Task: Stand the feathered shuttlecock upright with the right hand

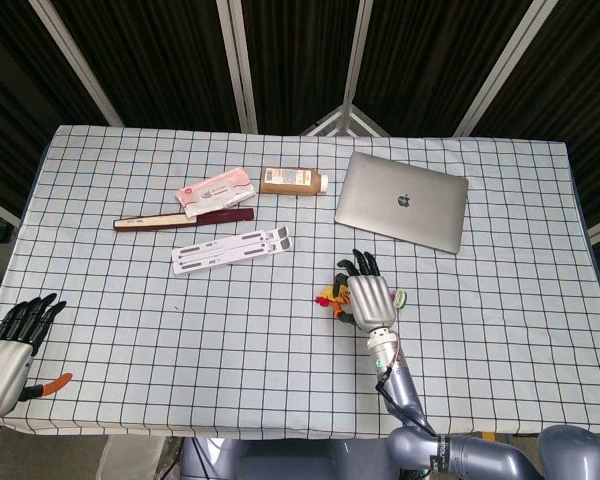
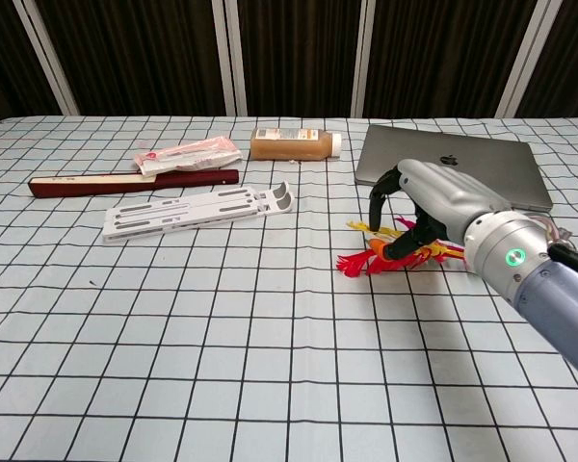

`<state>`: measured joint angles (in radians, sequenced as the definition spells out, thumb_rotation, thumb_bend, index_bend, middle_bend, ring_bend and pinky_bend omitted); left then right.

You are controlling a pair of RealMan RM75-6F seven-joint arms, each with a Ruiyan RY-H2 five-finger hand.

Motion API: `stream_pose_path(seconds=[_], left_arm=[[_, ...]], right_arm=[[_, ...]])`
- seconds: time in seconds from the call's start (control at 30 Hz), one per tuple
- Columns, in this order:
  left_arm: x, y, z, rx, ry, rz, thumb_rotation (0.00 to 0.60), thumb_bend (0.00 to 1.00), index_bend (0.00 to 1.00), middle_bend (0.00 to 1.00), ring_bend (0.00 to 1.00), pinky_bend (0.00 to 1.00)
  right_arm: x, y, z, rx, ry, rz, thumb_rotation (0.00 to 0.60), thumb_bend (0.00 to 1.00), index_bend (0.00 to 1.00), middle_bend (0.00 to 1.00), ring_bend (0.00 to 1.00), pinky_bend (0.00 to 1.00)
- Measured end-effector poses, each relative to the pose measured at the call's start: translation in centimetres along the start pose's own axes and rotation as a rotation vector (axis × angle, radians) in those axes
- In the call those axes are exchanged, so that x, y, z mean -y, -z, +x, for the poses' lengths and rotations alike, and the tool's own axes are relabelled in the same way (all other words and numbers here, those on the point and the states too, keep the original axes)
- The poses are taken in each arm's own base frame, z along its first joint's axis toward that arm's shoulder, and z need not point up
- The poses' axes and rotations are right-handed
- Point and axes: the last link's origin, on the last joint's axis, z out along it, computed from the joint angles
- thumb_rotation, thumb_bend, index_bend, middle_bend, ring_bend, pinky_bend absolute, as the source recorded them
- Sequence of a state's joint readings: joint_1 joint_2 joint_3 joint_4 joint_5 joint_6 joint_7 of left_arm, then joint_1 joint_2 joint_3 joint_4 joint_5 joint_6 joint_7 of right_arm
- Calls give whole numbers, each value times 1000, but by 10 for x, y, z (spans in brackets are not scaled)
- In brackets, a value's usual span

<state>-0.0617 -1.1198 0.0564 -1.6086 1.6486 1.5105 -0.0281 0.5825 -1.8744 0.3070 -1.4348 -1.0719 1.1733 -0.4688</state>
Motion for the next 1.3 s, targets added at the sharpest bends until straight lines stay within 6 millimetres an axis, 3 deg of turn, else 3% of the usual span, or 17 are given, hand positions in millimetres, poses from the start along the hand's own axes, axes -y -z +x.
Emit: stream_pose_path(seconds=[0.13, 0.37, 0.67, 0.83, 1.07, 1.3], left_arm=[[0, -1, 0, 3, 3, 0, 600, 0, 0, 0, 0, 0], [0, -1, 0, 5, 7, 0, 600, 0, 0, 0, 0, 0], [-1, -1, -1, 6, 5, 0, 600, 0, 0, 0, 0, 0], [-1, 0, -1, 5, 2, 0, 600, 0, 0, 0, 0, 0], [-2, 1, -2, 5, -14, -5, 600, 0, 0, 0, 0, 0], [-2, 1, -4, 7, -31, -1, 600, 0, 0, 0, 0, 0]], right_arm=[[3, -2, -1, -6, -11, 1, 600, 420, 593, 265, 12, 0], [7, -4, 0, -13, -18, 12, 600, 567, 629, 273, 22, 0], [7, -1, 9, -23, -26, 17, 600, 582, 633, 274, 24, 0], [3, 5, 27, -51, -21, 24, 600, 583, 633, 275, 24, 0], [-25, 13, 67, -114, 30, -13, 600, 583, 633, 275, 24, 0], [-69, 28, 102, -154, 64, -110, 600, 582, 633, 275, 24, 0]])
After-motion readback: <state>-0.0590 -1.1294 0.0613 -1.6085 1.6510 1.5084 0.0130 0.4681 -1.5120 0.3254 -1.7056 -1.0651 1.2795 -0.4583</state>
